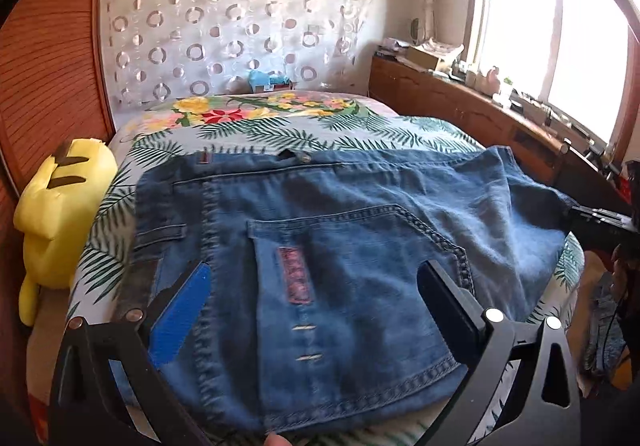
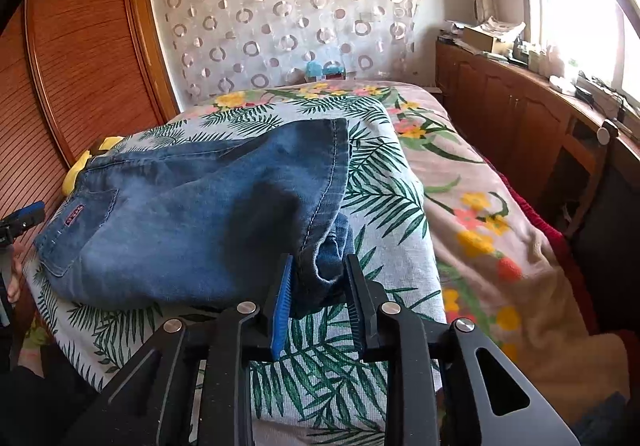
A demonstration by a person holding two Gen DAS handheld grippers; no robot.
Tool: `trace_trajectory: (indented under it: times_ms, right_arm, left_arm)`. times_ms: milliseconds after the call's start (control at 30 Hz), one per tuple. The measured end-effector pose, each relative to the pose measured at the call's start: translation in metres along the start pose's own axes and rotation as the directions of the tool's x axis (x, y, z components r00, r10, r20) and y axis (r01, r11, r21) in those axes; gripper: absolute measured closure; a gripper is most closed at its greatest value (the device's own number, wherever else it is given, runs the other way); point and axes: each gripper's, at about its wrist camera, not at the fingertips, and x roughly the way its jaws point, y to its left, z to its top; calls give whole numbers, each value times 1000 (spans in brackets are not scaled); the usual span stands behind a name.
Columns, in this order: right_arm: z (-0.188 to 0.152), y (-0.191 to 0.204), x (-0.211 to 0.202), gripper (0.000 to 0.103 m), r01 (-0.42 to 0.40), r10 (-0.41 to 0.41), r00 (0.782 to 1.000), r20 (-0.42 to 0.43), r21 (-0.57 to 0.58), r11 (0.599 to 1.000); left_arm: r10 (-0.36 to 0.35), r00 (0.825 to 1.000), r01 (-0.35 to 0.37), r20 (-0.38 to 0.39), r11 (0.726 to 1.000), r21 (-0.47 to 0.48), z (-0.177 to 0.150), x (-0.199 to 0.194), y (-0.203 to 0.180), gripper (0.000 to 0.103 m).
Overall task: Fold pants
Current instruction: 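Grasp the jeans leg hem with the right tool and lift it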
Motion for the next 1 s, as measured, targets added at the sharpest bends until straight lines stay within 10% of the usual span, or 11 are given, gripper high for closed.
trace_trajectory:
  times_ms: [500, 600, 1000]
  right_arm:
    - [1, 2, 4, 78, 17, -17, 1000, -25, -19, 1000]
    - [2, 5, 5, 94, -1, 0, 999, -40, -44, 999]
    - [29, 21, -34, 98, -35, 43, 994, 102, -75, 997]
  left_arm:
    - [12, 1000, -12, -7, 999, 41, 5, 15, -43, 1]
    - [16, 1000, -16, -8, 999, 46, 4, 14, -48, 1]
    - [25, 1000, -25, 0, 998, 52, 2, 8, -55, 1]
